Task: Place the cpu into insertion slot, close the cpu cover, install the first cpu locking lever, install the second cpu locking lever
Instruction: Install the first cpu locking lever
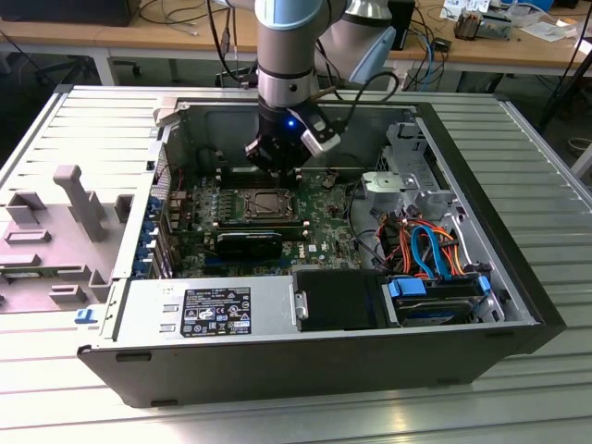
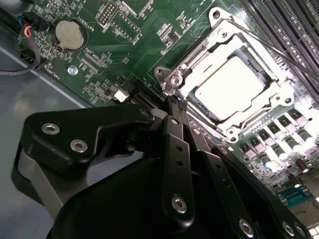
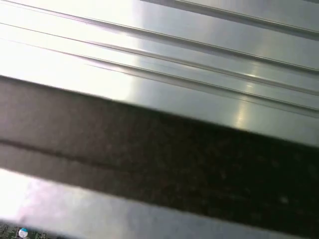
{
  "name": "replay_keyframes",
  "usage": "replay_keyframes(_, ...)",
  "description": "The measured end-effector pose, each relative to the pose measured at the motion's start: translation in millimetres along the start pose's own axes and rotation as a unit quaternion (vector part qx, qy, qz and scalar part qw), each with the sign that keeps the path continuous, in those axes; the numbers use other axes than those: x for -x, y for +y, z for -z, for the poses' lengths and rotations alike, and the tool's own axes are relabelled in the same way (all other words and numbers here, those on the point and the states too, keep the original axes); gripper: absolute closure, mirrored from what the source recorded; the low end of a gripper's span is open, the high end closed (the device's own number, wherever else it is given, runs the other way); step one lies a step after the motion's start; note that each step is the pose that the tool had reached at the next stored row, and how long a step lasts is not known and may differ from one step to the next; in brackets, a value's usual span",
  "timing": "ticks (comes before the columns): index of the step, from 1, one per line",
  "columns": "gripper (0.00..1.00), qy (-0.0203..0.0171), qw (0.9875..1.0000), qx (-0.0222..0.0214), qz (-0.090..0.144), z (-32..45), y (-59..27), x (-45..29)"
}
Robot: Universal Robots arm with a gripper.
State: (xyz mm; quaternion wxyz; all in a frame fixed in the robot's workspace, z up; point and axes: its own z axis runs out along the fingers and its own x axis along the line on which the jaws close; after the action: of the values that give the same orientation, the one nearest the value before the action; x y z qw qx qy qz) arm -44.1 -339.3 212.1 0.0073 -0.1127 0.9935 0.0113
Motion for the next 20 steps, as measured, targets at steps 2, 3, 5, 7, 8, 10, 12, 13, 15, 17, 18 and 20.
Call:
replay_keyframes(2,0.89,0.0001,1.0,-0.0002,0.0,0.1,-2.9,-0.7)
replay_keyframes(3,0.89,0.0002,1.0,-0.001,0.0,0.1,-4.9,-1.1)
replay_keyframes(5,0.89,0.0009,1.0,-0.0035,0.0,0.2,-8.3,-1.9)
replay_keyframes(7,0.89,0.0017,1.0,-0.0075,-0.002,0.2,-9.7,-2.3)
replay_keyframes(8,0.89,0.0021,0.9999,-0.0097,-0.003,0.2,-10.1,-2.4)
replay_keyframes(10,0.89,0.0031,0.9999,-0.0138,-0.007,0.3,-10.4,-2.4)
replay_keyframes(12,0.89,0.0037,0.9998,-0.017,-0.012,0.2,-11.1,-2.6)
replay_keyframes(13,0.89,0.0038,0.9997,-0.0177,-0.014,0.2,-11.3,-2.7)
replay_keyframes(15,0.89,0.0041,0.9996,-0.0191,-0.021,0.3,-11.5,-2.6)
replay_keyframes(17,0.89,0.0043,0.9993,-0.0201,-0.032,0.3,-11.5,-2.6)
replay_keyframes(18,0.89,0.0044,0.9989,-0.021,-0.041,0.2,-11.8,-2.7)
replay_keyframes(20,0.89,0.0048,0.9988,-0.0225,-0.044,1.6,-12.8,-2.9)
